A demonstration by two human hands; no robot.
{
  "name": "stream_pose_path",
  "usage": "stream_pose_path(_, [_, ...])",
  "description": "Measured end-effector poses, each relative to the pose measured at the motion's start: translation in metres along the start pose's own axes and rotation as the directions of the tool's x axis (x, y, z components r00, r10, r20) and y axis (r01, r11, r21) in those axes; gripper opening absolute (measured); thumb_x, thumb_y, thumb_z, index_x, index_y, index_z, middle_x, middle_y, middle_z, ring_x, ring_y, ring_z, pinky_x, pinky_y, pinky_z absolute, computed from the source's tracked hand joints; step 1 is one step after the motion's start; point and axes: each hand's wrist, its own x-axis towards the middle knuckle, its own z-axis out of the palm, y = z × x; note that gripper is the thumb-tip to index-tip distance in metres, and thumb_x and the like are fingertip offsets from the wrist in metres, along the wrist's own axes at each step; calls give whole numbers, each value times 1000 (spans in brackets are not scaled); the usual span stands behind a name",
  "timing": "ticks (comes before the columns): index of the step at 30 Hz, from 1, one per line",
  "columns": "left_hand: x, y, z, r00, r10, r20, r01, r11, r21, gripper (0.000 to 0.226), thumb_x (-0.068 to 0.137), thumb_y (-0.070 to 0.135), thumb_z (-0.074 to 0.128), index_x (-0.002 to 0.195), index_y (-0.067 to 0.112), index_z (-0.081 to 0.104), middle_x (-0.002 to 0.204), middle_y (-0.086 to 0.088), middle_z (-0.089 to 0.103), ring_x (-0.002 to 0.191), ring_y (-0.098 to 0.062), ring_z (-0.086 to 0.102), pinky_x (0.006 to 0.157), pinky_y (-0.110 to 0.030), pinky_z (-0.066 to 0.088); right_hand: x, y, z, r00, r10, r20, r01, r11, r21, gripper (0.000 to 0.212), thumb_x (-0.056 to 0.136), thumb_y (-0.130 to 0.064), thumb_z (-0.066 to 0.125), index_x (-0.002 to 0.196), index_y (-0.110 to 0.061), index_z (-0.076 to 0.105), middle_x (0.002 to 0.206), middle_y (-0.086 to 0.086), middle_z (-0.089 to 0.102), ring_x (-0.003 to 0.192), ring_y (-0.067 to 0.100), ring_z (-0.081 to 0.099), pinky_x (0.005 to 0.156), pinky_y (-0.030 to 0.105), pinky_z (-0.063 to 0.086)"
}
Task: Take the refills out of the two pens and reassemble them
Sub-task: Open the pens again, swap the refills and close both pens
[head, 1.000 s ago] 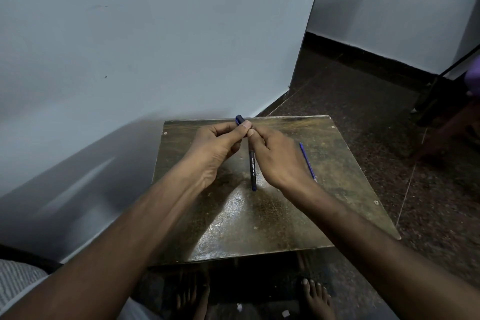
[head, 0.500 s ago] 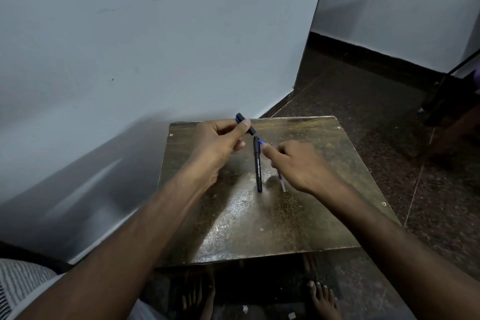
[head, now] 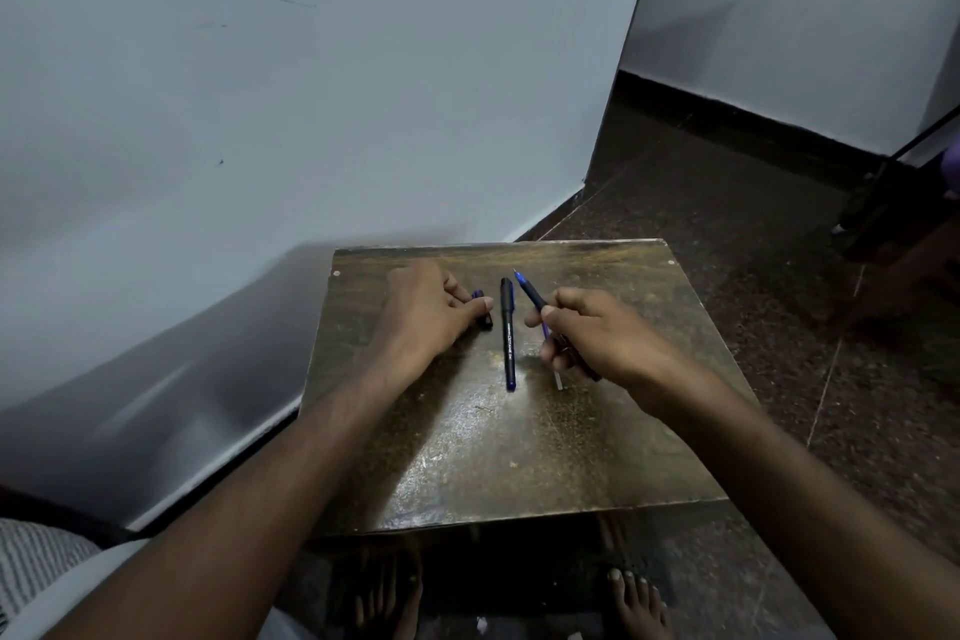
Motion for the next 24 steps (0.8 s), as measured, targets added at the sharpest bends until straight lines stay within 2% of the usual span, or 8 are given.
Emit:
stream_pose_path(3, [-4,9,-6,993,105,-52,-104,994,33,23,104,40,73,108,21,83,92,9,81,83,-5,74,86,-30,61,3,0,3,1000,18,23,-21,985,169,30,116,-21,43,115,-15,73,75,0,69,59,8,55,54,24,38])
stream_pose_path(5, [-9,18,-8,990,139,-3,-137,973,-185,26,111,39,61,115,28,84,101,17,83,95,2,75,89,-27,57,6,-2,6,999,32,31,-39,953,301,31,115,-17,42,113,-11,73,72,-1,66,58,7,52,55,25,39])
stream_pose_path(7, [-15,25,-4,982,136,134,-58,881,-469,29,115,36,55,118,29,83,99,20,85,89,10,75,75,-20,53,6,-4,8,999,3,54,-24,922,387,31,115,-16,44,111,-8,73,71,-2,66,58,7,54,56,25,41])
stream_pose_path(11, [-21,32,2,968,137,211,62,682,-728,29,115,22,56,128,11,79,99,9,87,63,-5,67,64,-19,59,2,-8,12,982,-69,177,-30,865,501,28,117,-15,44,114,-2,69,79,7,72,64,12,64,61,27,54])
stream_pose_path(13, [-19,32,-1,965,133,226,90,640,-763,26,113,20,59,127,12,79,109,2,87,65,-8,65,68,-24,62,0,-9,13,970,-104,220,-29,848,529,28,118,-14,42,117,0,67,84,11,74,70,16,69,67,28,60])
stream_pose_path(16, [-17,29,-6,942,181,283,113,623,-774,27,114,27,58,124,21,82,75,6,72,60,-10,55,67,-25,56,-2,-11,11,959,-147,243,-9,839,544,26,117,-11,42,118,-1,66,89,13,74,74,18,70,72,30,62])
stream_pose_path(18, [-16,28,-7,935,198,294,113,620,-776,31,114,34,55,123,27,83,68,5,56,57,-10,52,66,-24,53,-2,-13,9,953,-177,244,18,842,540,25,117,-11,43,118,-1,66,91,14,73,76,19,69,75,31,62])
stream_pose_path(24, [-16,29,-12,937,198,287,121,588,-800,26,112,33,60,112,29,86,119,4,85,78,-11,56,71,-20,61,-3,-11,5,930,-225,289,52,863,503,26,115,-7,45,129,7,62,98,15,75,85,21,73,85,36,63])
